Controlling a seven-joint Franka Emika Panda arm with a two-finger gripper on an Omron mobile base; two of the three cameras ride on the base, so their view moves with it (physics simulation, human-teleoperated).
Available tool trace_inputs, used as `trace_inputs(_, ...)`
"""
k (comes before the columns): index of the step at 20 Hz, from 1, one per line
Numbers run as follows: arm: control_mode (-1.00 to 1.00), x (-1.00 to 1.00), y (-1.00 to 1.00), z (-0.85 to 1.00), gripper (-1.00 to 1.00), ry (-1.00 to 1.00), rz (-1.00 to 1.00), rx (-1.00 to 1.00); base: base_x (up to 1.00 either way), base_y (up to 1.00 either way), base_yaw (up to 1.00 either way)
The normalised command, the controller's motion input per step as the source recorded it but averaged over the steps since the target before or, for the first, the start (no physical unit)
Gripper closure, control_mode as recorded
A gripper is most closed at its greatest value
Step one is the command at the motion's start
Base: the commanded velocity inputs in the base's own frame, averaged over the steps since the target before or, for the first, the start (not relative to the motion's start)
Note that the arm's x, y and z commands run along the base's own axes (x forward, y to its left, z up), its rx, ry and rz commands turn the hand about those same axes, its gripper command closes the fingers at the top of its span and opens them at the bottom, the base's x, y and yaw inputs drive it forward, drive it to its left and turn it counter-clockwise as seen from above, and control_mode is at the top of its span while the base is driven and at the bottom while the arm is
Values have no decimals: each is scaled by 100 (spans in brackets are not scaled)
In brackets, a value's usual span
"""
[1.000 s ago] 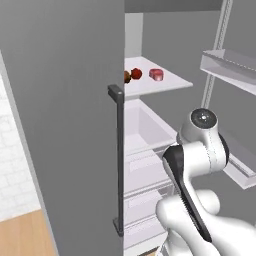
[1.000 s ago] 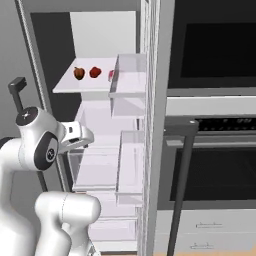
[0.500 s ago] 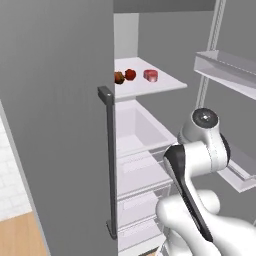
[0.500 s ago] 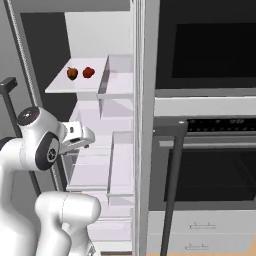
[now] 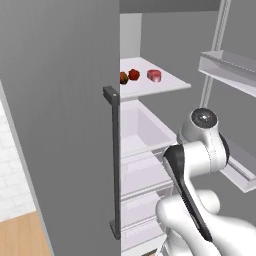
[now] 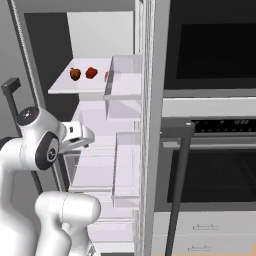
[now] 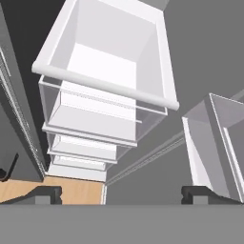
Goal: Place one bell pepper and one steak in each tupperware on the nearby counter, to pack two identical lunches.
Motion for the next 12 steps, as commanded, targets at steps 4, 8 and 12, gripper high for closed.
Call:
trace_inputs(4, -100, 15, 12, 4, -100, -4, -1, 0, 0, 0, 0)
trace_inputs(8, -100, 4, 4, 14, -100, -9, 0, 0, 0, 0, 0)
trace_inputs(12, -100, 8, 25, 26, -100, -14, 0, 8, 0, 0, 0)
